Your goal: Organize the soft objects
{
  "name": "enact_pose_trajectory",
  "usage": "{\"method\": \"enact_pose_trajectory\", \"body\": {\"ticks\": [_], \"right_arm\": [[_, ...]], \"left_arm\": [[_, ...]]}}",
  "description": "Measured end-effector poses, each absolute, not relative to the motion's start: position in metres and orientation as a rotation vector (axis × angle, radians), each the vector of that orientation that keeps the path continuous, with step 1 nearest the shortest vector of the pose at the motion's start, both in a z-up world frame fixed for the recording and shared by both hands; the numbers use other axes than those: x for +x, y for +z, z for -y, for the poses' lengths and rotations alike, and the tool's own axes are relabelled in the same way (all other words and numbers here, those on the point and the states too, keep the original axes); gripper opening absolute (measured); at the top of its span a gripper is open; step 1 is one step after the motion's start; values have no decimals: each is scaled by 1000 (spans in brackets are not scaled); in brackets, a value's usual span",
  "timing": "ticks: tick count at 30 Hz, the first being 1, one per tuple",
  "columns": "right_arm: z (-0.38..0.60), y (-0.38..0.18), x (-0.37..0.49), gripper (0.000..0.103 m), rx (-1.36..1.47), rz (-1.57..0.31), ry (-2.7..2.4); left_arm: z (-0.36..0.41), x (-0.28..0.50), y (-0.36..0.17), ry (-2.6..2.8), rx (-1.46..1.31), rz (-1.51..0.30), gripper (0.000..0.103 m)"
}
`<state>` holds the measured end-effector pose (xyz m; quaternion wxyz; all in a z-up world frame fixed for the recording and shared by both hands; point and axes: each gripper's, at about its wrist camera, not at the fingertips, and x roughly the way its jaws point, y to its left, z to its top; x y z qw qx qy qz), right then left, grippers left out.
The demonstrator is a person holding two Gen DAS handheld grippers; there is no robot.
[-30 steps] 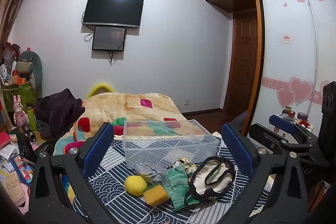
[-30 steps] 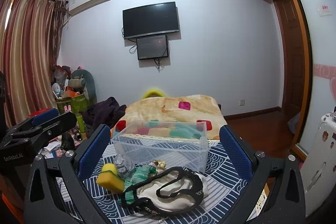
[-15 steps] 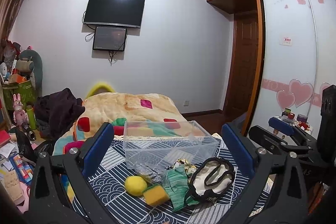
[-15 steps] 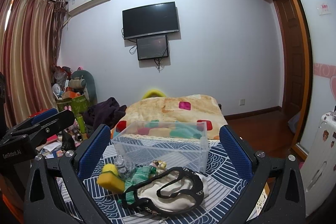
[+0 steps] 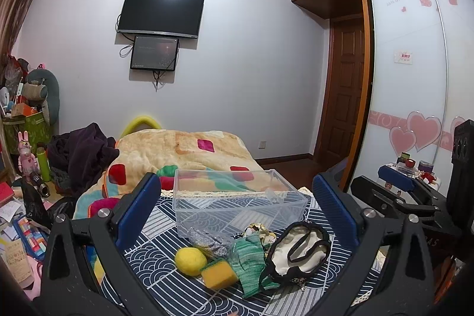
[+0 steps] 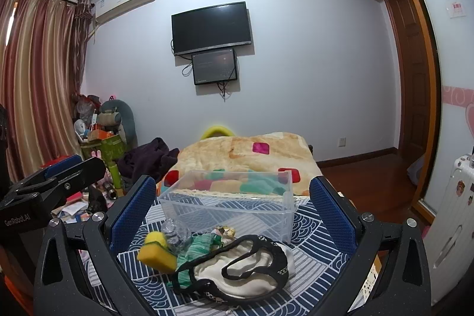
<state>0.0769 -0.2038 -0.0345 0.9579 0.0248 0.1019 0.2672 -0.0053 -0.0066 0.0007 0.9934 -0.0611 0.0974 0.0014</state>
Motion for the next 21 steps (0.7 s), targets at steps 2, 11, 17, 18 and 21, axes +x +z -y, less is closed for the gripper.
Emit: {"method": "enact_pose_trajectory", "body": {"ticks": [2,11,17,18,21], "right_arm": [[204,-35,77,103,50,-207,544],[204,-36,77,103,49,-208,548],[203,-36,77,103,59,-212,553],[203,-36,76,103,59,-212,554],[204,-36,77,103,59,-212,553]], "left_arm": [[6,-5,0,4,-123,-195,103],[6,-5,1,4,-122,-197,103],[6,-5,1,3,-123,-197,103],[6,-5,1,4,-123,-197,103],[6,-5,0,1,-122,-197,103]]}}
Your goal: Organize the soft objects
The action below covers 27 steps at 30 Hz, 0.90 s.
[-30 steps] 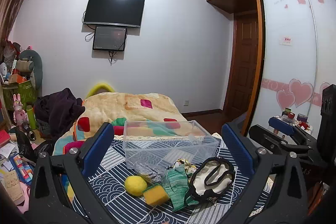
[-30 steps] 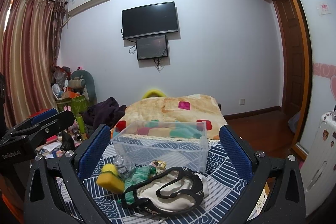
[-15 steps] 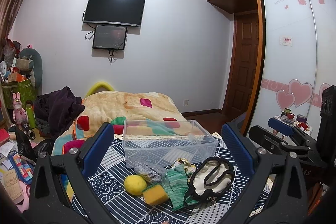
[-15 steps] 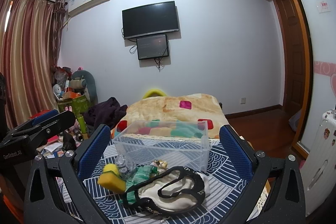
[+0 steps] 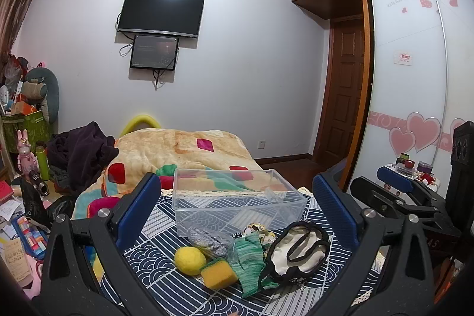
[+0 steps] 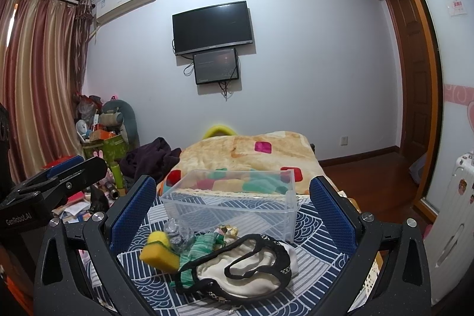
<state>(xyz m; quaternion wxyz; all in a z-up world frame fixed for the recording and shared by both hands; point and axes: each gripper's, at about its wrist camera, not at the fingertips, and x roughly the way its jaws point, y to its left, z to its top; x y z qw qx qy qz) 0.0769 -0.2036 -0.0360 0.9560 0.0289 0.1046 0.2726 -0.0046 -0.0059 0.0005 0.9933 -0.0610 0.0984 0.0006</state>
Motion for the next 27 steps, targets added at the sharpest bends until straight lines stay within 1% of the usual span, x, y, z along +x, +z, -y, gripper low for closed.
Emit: {"method": "enact_pose_trajectory", "body": {"ticks": [9,13,18,23,25,27], "right_arm": [[202,-35,76,103,51,-207,550],[202,-36,77,103,46,-214,544],[203,-48,86,103,23,-281,535],[201,-72,93,103,-38,-362,527],[199,-82,96,103,-65,-397,517],[200,-93,103,102,-78,-444,508]], "left_arm": [[7,-4,-1,-4,-125,-199,103],[4,0,-8,-25,-128,-230,103],[3,2,-28,-37,-112,-293,103],[-2,14,-58,-12,-110,-389,103],[-11,21,-71,-6,-150,-434,99],[-17,28,-81,-10,-187,-479,85]]}}
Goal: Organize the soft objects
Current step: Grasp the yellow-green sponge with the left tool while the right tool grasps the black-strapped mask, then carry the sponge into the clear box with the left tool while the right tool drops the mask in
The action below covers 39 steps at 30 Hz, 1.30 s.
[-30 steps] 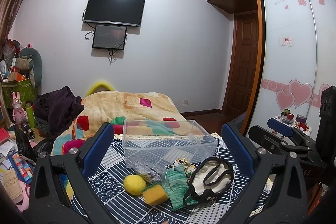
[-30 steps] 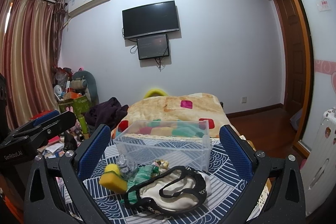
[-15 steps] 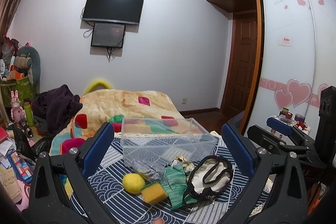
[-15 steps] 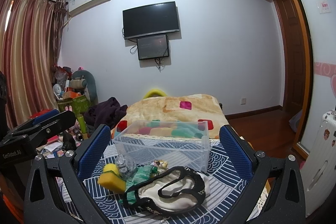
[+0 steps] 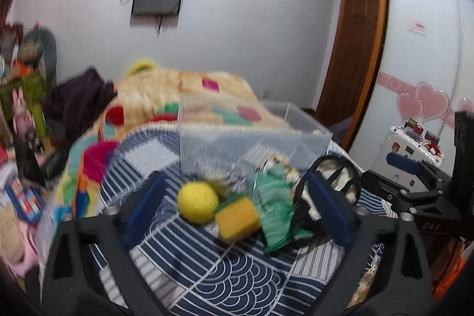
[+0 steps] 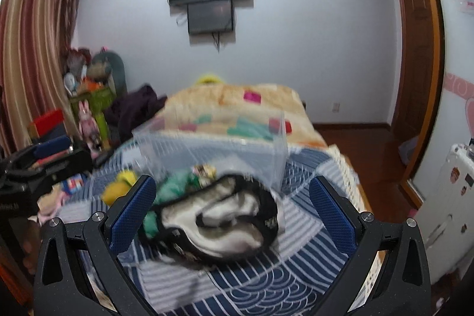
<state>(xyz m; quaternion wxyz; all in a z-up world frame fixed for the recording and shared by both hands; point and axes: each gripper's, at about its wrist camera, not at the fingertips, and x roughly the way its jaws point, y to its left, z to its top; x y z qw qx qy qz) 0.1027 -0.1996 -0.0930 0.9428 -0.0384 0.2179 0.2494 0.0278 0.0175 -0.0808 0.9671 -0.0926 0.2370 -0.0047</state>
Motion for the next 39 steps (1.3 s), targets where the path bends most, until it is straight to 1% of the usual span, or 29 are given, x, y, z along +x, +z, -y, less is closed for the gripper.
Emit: {"method": "enact_pose_trajectory", "body": {"ticks": [2,5,7,9,10,12,13,14,15,16,17,18,21,31,39], "right_arm": [[202,-102,111,101,-78,-494,500],[209,-114,123,95,-57,-555,481],[213,-119,129,87,-34,-599,485],[214,-125,134,75,-6,-640,484],[215,-128,137,73,7,-660,483],[217,-134,140,62,35,-691,483],[218,-137,142,57,46,-707,485],[219,-139,142,45,62,-720,494],[219,-140,142,37,74,-724,509],[220,-140,140,36,80,-726,517],[220,-139,138,34,74,-715,510],[220,-137,135,26,62,-702,507],[218,-129,129,19,36,-647,498],[218,-97,122,16,48,-516,502],[215,-61,123,16,61,-399,532]], "left_arm": [[-22,35,-91,-14,-215,-525,83],[-23,39,-102,-32,-239,-554,81],[-20,41,-105,-37,-228,-567,80],[-17,42,-109,-43,-215,-578,74],[-15,44,-111,-52,-211,-588,72],[-12,47,-115,-62,-208,-605,64],[-11,48,-116,-67,-207,-614,61],[-10,50,-118,-69,-208,-622,56],[-10,51,-119,-75,-210,-630,47],[-9,52,-121,-96,-214,-644,41],[-8,53,-122,-111,-219,-655,37],[-8,53,-122,-110,-219,-654,37],[-8,51,-119,-106,-219,-641,37],[-16,37,-86,-86,-205,-542,37],[-29,49,-60,-82,-233,-481,37]]}}
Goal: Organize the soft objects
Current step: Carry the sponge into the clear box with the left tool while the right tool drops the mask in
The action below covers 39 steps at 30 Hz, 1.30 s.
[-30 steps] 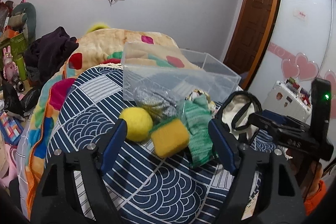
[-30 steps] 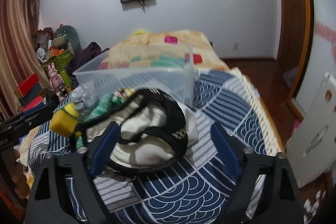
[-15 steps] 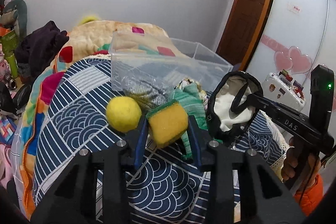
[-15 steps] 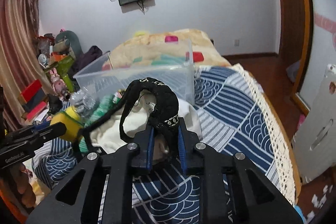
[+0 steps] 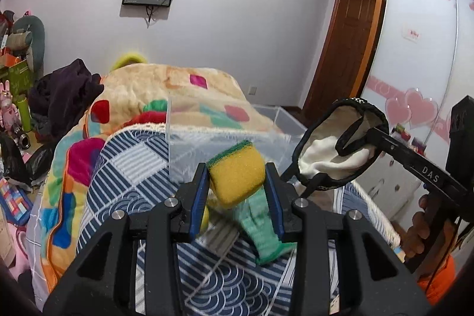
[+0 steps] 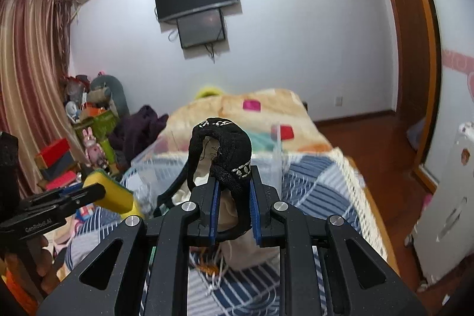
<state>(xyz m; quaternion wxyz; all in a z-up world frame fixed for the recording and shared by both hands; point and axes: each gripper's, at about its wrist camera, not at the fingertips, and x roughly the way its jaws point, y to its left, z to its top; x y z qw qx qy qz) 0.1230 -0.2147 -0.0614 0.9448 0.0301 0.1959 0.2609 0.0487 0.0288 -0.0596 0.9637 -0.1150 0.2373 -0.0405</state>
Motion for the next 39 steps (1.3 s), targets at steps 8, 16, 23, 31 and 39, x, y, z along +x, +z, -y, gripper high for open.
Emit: {"method": "enact_pose_trajectory", "body": {"ticks": [8,16,23,31,39], "right_arm": [[203,-46,145,16,67,-339,529],[186,-52,179,16,58,-367,483],[168,-67,204,16,10,-444,469],[145,-86,225,16,-82,-586,509],[139,-102,234,17,-171,-687,530]], "left_arm": [[-45,82,-43,-71,-250,-446,37],[-59,132,-40,-29,-227,-467,37],[-60,173,-59,-36,-170,-568,37],[-49,203,-83,-59,-115,-704,37],[-39,215,-95,-52,-62,-762,37]]}}
